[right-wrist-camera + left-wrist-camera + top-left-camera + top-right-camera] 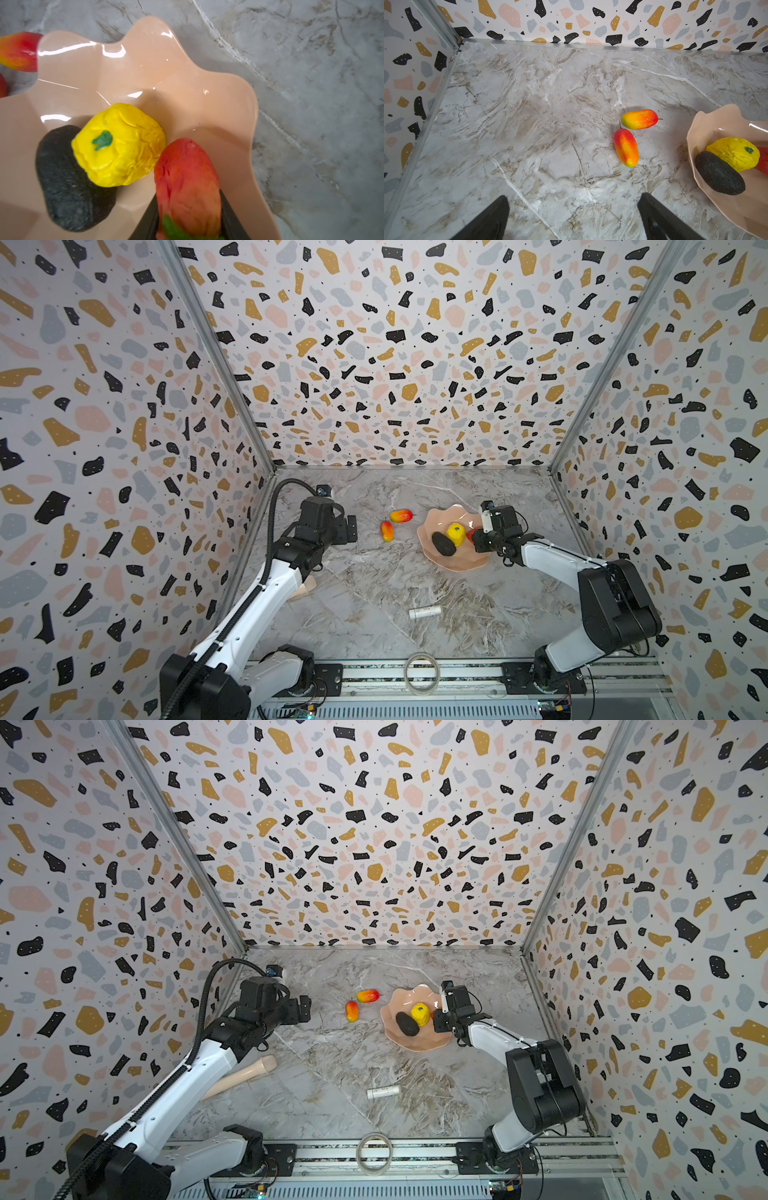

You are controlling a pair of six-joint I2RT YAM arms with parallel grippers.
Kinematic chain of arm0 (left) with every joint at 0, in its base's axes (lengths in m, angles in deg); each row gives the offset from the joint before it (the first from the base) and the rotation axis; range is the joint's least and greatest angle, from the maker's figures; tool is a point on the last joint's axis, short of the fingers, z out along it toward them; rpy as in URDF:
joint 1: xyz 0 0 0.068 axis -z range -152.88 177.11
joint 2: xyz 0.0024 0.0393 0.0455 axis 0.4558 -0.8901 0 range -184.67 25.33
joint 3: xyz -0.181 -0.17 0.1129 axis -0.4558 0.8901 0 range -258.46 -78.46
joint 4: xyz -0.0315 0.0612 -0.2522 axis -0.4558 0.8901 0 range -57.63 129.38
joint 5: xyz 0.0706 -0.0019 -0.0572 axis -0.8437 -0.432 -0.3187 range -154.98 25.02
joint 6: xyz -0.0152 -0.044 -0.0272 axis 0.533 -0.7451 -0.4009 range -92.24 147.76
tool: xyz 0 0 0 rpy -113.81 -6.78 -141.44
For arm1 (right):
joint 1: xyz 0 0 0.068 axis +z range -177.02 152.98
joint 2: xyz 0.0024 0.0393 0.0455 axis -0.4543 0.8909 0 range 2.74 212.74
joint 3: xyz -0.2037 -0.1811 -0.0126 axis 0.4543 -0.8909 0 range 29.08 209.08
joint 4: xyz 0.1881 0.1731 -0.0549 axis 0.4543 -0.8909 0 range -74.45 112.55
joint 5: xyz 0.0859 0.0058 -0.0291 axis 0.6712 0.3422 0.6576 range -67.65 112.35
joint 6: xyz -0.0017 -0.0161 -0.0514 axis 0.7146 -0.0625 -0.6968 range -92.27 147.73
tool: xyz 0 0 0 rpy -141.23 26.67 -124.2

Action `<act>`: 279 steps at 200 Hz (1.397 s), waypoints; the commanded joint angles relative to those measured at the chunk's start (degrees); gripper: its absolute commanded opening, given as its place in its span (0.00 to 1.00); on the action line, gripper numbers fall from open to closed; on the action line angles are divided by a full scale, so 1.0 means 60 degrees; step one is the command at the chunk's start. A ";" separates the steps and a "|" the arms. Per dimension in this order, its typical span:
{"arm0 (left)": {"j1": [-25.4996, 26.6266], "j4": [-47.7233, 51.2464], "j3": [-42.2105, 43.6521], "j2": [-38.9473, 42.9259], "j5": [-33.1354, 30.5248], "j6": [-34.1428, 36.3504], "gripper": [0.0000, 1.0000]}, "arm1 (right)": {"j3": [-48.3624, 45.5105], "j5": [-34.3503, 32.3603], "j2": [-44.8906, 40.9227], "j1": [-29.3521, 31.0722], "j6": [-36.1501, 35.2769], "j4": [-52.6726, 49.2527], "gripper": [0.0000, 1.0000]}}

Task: Place and organize the fake fruits in the fruit bowl
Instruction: 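Lower the strawberry into the bowl beside the lemon and open the right gripper, then move the right gripper toward the two mangoes beside the bowl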

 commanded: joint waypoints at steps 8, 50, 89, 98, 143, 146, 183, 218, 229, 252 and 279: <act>0.0076 -0.0266 -0.0259 -0.0058 0.0067 -0.0014 1.00 | 0.0000 0.0020 0.0198 -0.0079 0.0067 0.0540 0.18; 0.0133 -0.0246 -0.0347 -0.0220 0.0067 0.0015 1.00 | 0.0300 0.0123 0.0392 -0.0042 0.0018 0.0434 0.43; 0.0163 -0.0356 -0.0347 -0.0306 0.0067 0.0015 1.00 | 0.0762 0.0006 -0.0126 0.0132 -0.0217 -0.0102 0.63; 0.0162 -0.0383 -0.0333 -0.0336 0.0093 0.0023 1.00 | 0.0893 -0.0005 -0.0227 0.0183 -0.0241 -0.0236 0.65; 0.0193 -0.0406 -0.0288 -0.0330 0.0056 0.0077 0.99 | 0.1557 -0.0605 -0.0603 0.0926 -0.0611 -0.0753 0.77; 0.0193 -0.0399 -0.0290 -0.0323 0.0042 0.0080 1.00 | 0.1603 -0.0598 -0.0601 0.0999 -0.0666 -0.0742 0.79; 0.0192 -0.0292 -0.0347 -0.0193 -0.0050 0.0150 1.00 | 0.2451 0.0378 0.0022 0.1981 -0.1045 0.0121 1.00; 0.0189 -0.0190 -0.0332 0.0027 -0.0122 0.0167 1.00 | 0.3998 0.0980 0.1870 0.2607 -0.1421 0.0740 0.99; 0.0193 -0.0155 -0.0318 0.0094 -0.0152 0.0179 1.00 | 0.4464 0.1168 0.2441 0.2799 -0.1789 0.0925 0.99; 0.0193 -0.0096 -0.0303 0.0192 -0.0209 0.0194 1.00 | 0.5762 0.1117 0.3687 0.3062 -0.2380 0.0682 0.99; 0.0193 -0.0080 -0.0259 0.0303 -0.0284 0.0234 1.00 | 0.7040 0.1147 0.4879 0.3064 -0.2796 0.0291 0.99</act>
